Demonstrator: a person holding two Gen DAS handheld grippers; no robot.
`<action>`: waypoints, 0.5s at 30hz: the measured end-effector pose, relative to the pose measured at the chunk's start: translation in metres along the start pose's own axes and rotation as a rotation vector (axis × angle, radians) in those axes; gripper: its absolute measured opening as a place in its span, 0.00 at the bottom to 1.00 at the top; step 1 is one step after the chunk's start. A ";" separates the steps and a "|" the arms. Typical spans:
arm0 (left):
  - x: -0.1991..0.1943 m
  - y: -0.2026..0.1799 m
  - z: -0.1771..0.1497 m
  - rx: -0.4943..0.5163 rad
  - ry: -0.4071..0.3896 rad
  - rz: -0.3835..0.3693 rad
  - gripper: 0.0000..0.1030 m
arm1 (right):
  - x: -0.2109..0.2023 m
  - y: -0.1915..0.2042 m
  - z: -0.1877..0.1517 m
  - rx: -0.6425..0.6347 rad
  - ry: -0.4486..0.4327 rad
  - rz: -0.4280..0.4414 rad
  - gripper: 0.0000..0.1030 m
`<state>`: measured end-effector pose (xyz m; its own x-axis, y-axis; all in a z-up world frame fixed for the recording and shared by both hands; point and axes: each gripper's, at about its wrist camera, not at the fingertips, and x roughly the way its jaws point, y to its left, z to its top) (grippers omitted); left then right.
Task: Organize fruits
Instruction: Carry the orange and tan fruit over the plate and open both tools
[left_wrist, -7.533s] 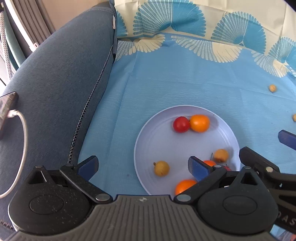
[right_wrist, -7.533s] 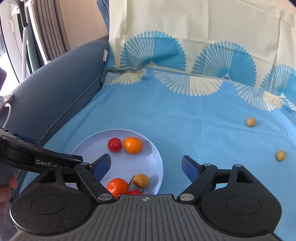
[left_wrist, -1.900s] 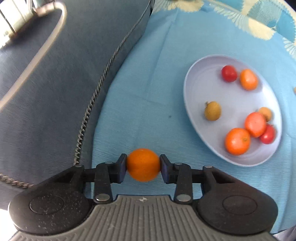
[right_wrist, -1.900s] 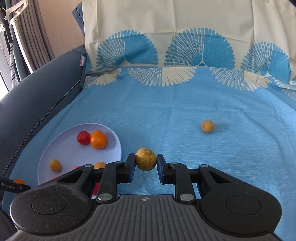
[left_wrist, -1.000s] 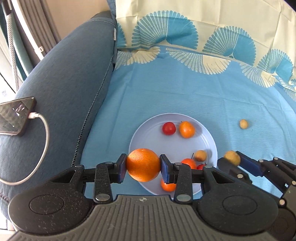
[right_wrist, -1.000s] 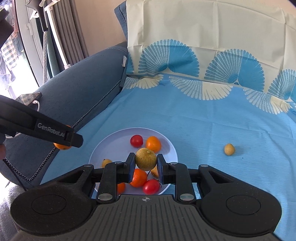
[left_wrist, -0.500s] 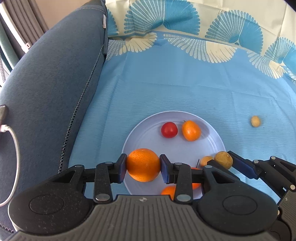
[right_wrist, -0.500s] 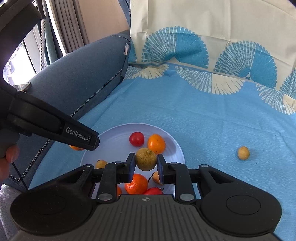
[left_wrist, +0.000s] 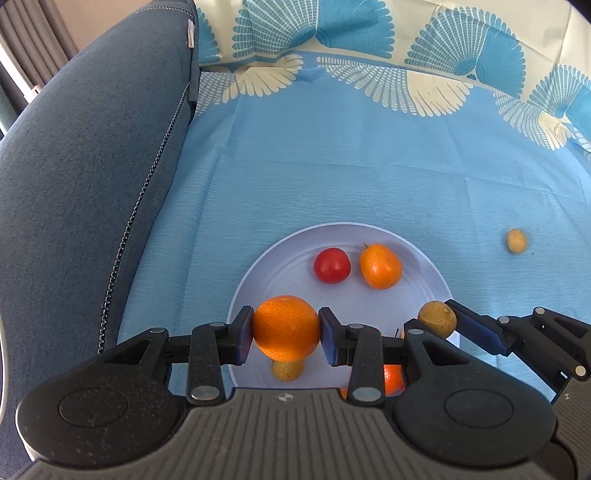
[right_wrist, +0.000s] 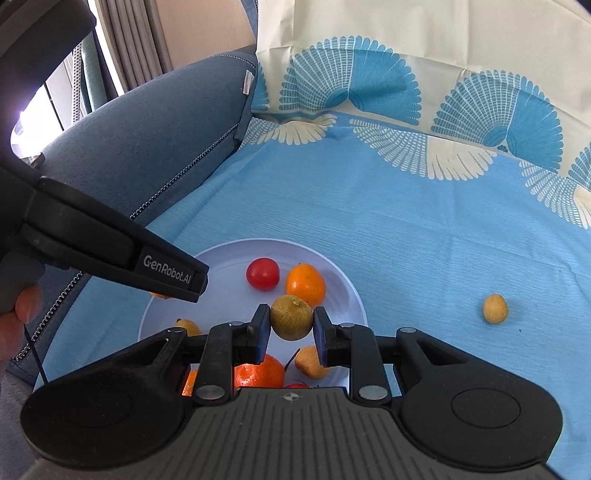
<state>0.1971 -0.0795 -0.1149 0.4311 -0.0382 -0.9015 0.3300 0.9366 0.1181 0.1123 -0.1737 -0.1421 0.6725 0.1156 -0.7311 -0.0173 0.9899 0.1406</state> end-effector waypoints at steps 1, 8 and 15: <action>0.001 0.000 0.000 0.001 0.001 0.000 0.40 | 0.001 0.000 0.000 0.000 0.002 0.000 0.25; 0.010 -0.001 0.001 0.006 0.013 -0.002 0.42 | 0.007 0.000 0.000 0.001 0.016 0.002 0.25; -0.014 -0.002 -0.002 0.026 -0.116 0.005 1.00 | 0.009 -0.001 0.000 0.010 0.022 0.041 0.65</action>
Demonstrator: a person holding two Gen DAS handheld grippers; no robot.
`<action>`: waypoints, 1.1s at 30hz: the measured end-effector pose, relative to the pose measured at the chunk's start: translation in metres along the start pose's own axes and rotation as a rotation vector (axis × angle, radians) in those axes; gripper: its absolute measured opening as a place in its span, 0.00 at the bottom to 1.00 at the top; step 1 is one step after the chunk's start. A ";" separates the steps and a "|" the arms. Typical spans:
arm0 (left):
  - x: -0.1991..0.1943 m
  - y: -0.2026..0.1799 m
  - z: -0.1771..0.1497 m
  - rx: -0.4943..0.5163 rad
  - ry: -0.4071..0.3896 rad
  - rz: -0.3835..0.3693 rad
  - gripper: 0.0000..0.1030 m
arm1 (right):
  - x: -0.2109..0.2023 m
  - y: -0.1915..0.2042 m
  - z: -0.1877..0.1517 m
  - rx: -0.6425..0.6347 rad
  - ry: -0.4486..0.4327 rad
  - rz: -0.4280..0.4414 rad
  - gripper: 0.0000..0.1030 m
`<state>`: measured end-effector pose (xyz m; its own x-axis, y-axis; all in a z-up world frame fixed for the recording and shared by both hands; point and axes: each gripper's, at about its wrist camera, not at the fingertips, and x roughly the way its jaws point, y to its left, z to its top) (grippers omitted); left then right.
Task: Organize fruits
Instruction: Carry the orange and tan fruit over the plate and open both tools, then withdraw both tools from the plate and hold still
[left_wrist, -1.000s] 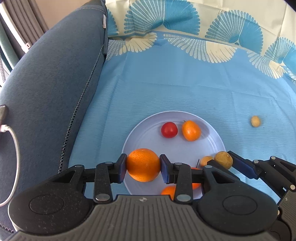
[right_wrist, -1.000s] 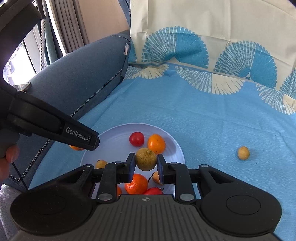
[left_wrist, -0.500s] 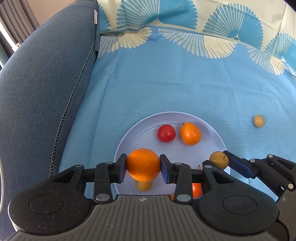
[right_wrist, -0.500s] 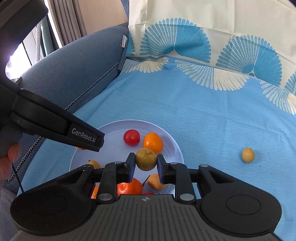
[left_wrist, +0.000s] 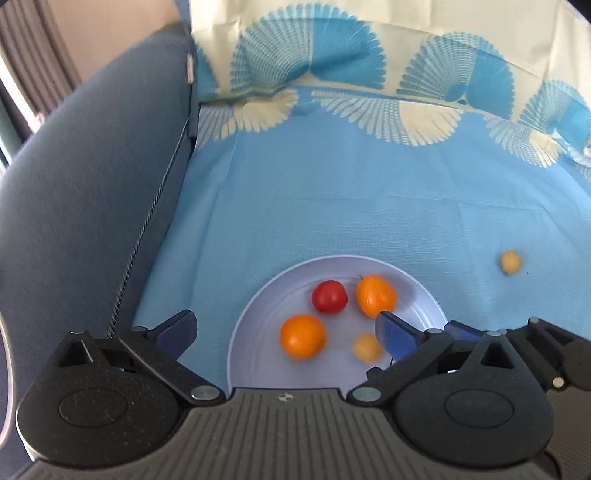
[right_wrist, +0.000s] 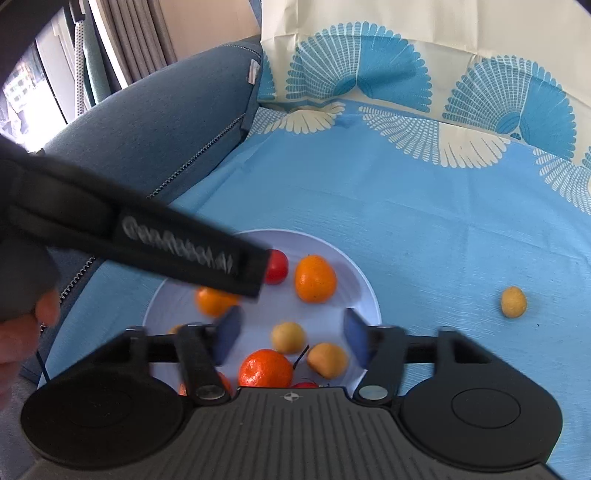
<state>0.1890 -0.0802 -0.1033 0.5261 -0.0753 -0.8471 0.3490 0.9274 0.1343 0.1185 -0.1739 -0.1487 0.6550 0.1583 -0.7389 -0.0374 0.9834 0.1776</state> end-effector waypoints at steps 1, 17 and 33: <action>-0.002 0.000 0.000 0.002 0.009 0.006 1.00 | -0.002 0.001 -0.001 -0.002 -0.004 -0.002 0.65; -0.055 0.017 -0.045 -0.055 0.039 0.029 1.00 | -0.060 0.028 -0.017 0.020 -0.021 -0.086 0.96; -0.091 0.024 -0.066 -0.078 0.029 0.032 1.00 | -0.093 0.046 -0.030 -0.005 0.007 -0.112 0.99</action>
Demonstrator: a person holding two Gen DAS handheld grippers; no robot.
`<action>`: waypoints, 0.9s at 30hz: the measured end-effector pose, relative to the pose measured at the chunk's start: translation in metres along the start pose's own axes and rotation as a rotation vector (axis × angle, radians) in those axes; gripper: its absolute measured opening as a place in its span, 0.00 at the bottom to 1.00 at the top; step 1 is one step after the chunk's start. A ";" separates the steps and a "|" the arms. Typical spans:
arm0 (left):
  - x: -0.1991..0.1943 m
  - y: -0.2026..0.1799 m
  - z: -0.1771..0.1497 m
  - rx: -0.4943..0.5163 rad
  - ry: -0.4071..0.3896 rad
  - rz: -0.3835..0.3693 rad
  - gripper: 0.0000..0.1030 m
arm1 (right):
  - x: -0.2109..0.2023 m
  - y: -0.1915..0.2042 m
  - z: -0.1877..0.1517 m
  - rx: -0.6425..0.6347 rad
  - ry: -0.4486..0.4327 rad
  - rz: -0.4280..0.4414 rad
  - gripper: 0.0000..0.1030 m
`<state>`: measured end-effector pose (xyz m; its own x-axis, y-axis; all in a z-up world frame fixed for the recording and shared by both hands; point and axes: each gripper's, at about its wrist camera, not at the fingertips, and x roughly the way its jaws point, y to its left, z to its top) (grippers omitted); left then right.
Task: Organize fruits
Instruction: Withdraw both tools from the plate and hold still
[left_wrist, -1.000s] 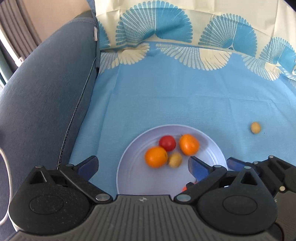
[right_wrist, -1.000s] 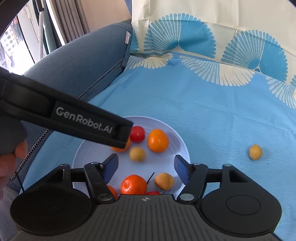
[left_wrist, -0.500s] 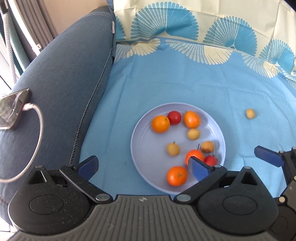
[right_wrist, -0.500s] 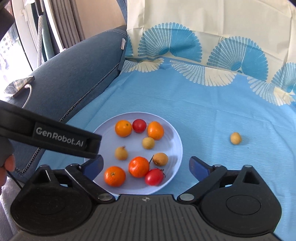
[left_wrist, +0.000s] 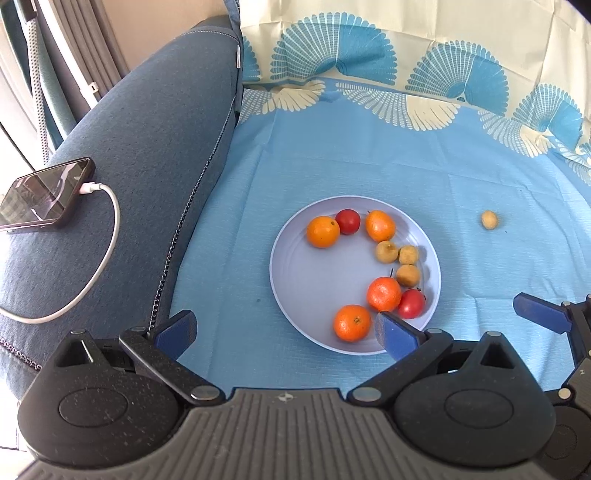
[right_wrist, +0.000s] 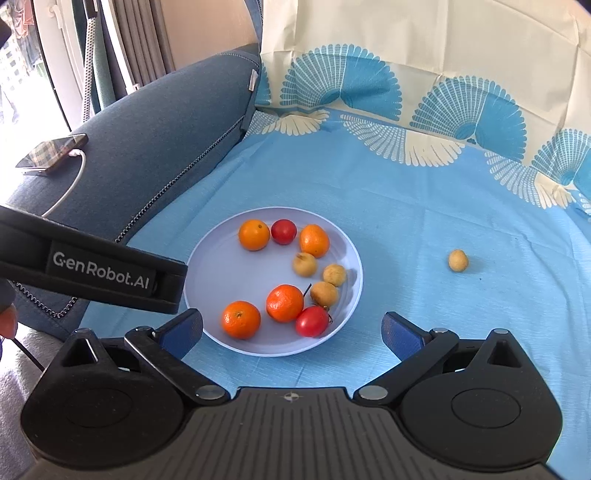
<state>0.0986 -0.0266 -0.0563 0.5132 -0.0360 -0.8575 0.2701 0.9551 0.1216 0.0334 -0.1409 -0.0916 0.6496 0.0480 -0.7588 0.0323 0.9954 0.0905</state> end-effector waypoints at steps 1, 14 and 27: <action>-0.002 -0.001 -0.001 0.000 -0.001 0.001 1.00 | -0.003 0.001 0.000 0.001 -0.004 0.000 0.99; -0.034 0.000 -0.035 -0.001 -0.042 0.020 1.00 | -0.035 0.008 -0.011 -0.029 -0.038 -0.031 0.99; -0.069 0.011 -0.077 0.004 -0.108 0.048 1.00 | -0.067 0.025 -0.044 -0.085 -0.063 -0.109 0.99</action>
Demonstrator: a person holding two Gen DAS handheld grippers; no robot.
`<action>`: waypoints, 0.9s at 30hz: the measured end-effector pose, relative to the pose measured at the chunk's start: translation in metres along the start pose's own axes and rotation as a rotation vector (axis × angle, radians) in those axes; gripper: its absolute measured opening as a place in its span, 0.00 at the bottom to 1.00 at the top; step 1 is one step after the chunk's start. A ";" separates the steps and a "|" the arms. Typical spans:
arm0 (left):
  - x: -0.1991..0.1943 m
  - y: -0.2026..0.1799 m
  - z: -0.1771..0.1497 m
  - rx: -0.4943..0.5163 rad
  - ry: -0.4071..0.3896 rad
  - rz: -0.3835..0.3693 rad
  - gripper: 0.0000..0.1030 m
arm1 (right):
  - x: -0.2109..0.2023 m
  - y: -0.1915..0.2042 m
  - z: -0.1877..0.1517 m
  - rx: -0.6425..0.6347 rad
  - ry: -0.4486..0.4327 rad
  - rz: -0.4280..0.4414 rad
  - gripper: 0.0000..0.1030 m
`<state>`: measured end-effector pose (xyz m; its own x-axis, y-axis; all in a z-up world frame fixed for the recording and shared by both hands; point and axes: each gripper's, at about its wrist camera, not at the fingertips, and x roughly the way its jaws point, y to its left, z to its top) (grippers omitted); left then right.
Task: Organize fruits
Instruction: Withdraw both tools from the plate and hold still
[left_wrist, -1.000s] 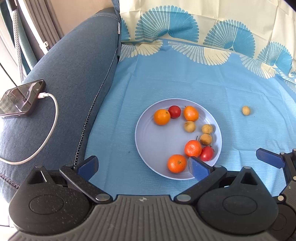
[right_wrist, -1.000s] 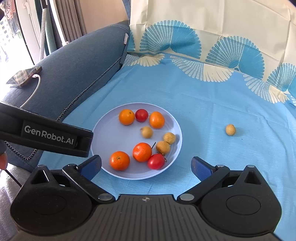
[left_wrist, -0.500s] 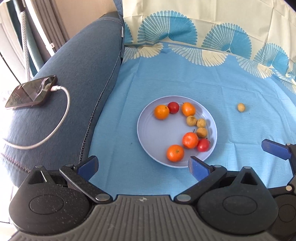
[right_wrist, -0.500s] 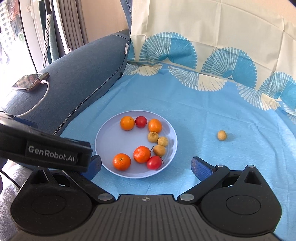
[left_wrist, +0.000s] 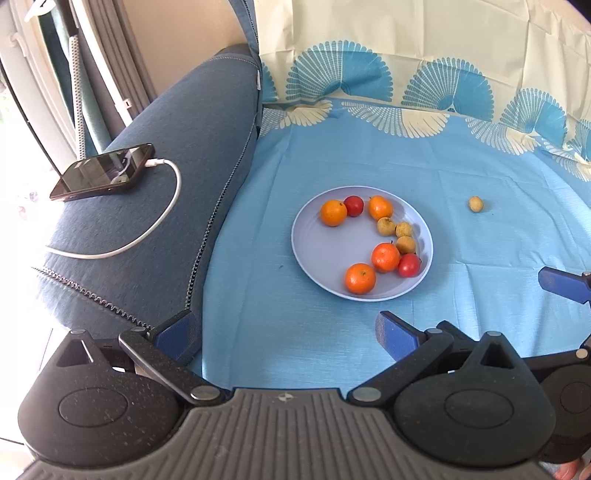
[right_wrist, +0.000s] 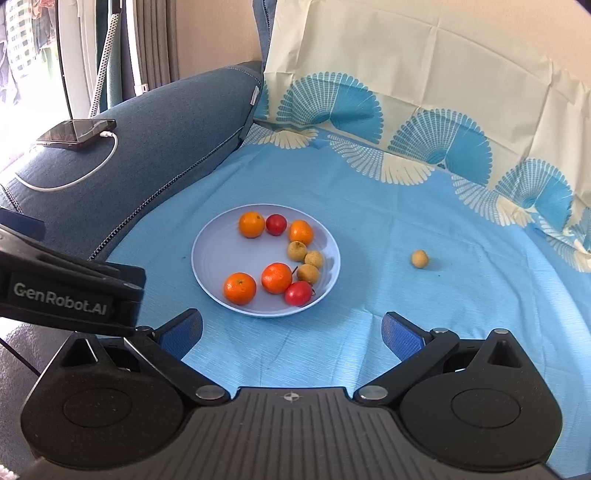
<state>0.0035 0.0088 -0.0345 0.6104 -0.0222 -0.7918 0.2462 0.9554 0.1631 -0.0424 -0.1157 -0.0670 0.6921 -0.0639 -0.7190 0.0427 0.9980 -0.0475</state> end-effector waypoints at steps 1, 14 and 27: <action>-0.002 0.001 -0.002 -0.001 -0.003 0.000 1.00 | -0.002 0.000 -0.001 -0.003 -0.001 -0.004 0.99; -0.016 0.003 -0.005 0.005 -0.033 -0.005 1.00 | -0.016 0.003 -0.001 -0.021 -0.031 -0.025 0.99; -0.012 0.000 -0.002 0.011 -0.028 0.000 1.00 | -0.015 0.002 0.001 -0.023 -0.029 -0.020 0.99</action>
<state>-0.0056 0.0095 -0.0265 0.6312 -0.0300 -0.7750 0.2543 0.9520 0.1702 -0.0517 -0.1129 -0.0557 0.7120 -0.0838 -0.6971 0.0410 0.9961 -0.0778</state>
